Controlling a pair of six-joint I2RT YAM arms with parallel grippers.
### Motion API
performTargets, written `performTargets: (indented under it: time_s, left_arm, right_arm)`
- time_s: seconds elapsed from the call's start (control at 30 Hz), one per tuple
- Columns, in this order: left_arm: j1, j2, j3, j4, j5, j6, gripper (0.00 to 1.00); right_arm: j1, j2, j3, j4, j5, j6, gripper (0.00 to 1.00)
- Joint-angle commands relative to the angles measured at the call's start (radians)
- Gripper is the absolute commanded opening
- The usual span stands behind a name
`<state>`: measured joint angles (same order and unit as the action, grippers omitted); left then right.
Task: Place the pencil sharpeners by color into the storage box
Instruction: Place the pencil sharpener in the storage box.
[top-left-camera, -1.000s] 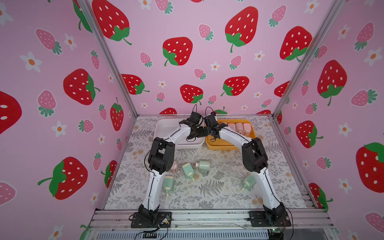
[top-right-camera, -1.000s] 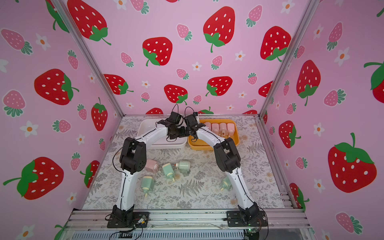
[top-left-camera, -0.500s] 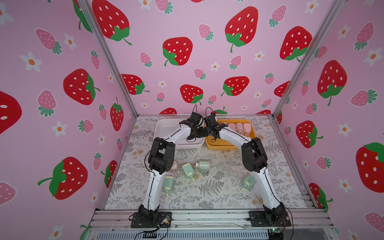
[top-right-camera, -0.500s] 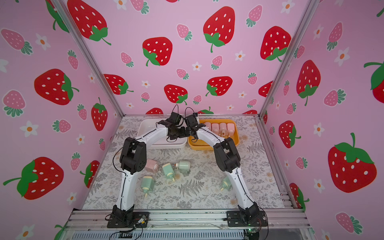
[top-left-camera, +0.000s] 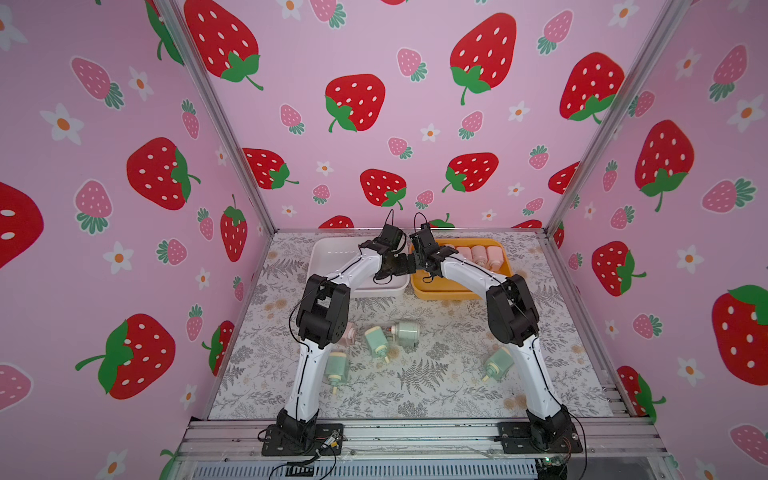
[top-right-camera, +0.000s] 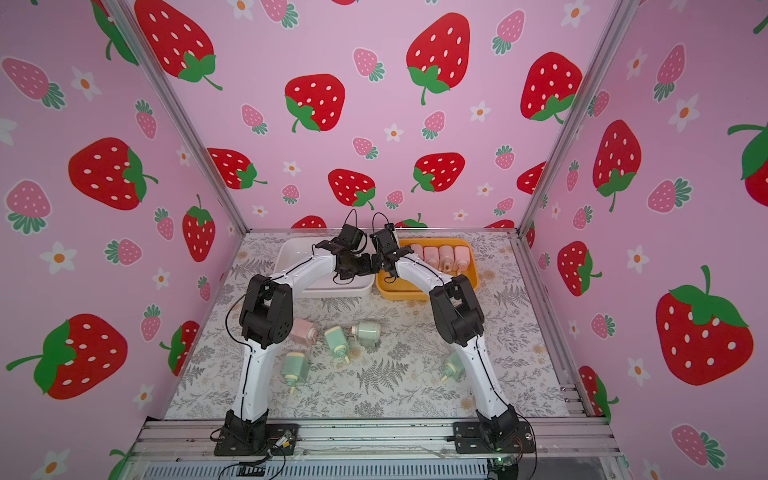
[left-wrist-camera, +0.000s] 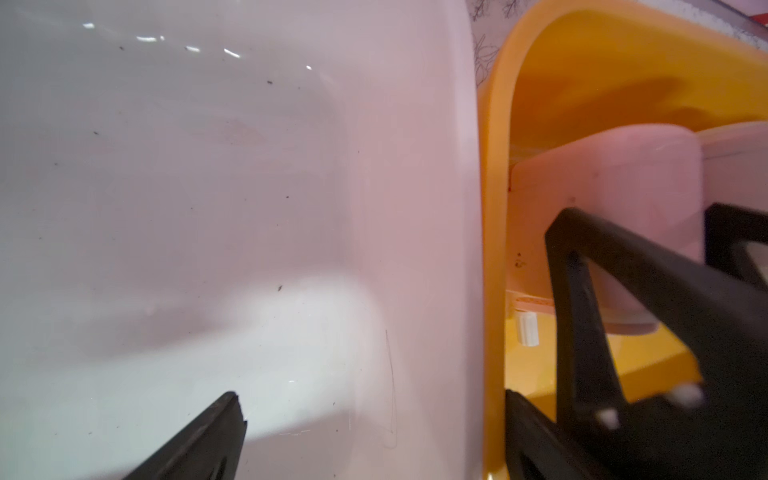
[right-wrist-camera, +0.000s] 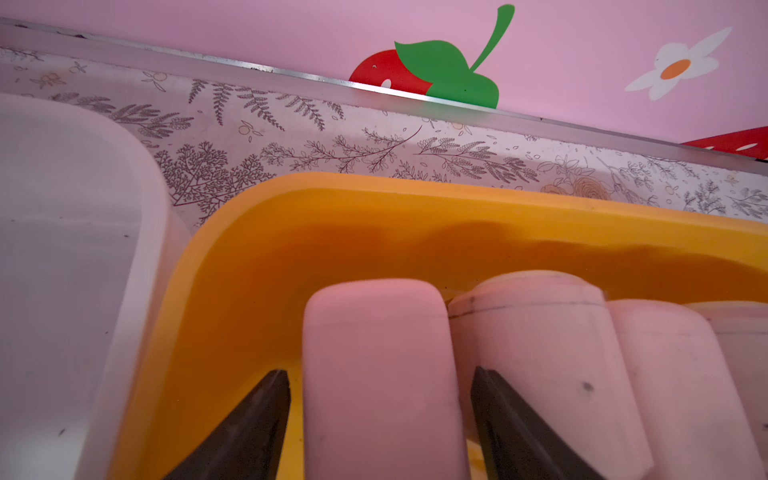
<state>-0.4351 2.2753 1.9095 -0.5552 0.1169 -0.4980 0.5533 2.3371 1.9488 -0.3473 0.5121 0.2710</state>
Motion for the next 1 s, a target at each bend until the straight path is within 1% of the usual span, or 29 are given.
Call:
performTargets:
  time_s: [0.0,0.07,0.1,0.13,0.23,0.37,0.57,0.8,0.97]
  left_arm:
    - [-0.008,0.029,0.016,-0.041,0.005,0.012,1.0]
    - [-0.007,0.029,0.017,-0.041,0.006,0.012,1.0]
    - [-0.008,0.029,0.017,-0.041,0.008,0.01,1.0]
    - [-0.008,0.03,0.017,-0.041,0.009,0.01,1.0]
    - [-0.008,0.03,0.018,-0.044,0.01,0.009,1.0]
    - [-0.008,0.031,0.017,-0.052,0.006,0.008,1.0]
    - [-0.008,0.031,0.019,-0.06,-0.006,0.007,1.0]
    - [-0.008,0.03,0.026,-0.076,-0.018,0.012,1.0]
    - [-0.008,0.039,0.037,-0.081,-0.017,0.014,1.0]
  right_arm:
    - [-0.001,-0.099,-0.049,0.045,-0.023,-0.035,0.79]
    - [-0.003,-0.099,-0.054,0.038,0.003,-0.052,0.87]
    - [-0.003,-0.094,-0.054,0.037,0.016,-0.062,0.95]
    - [-0.004,-0.087,-0.054,0.035,0.022,-0.071,1.0]
    - [-0.007,-0.063,-0.039,0.012,0.032,-0.09,1.0]
    - [-0.01,-0.047,-0.033,0.012,0.004,-0.124,1.0]
    - [-0.012,-0.028,-0.014,0.004,0.008,-0.159,1.0]
    - [-0.013,-0.016,-0.021,0.008,-0.066,-0.212,1.0]
    - [-0.013,0.02,0.021,-0.01,-0.044,-0.246,1.0]
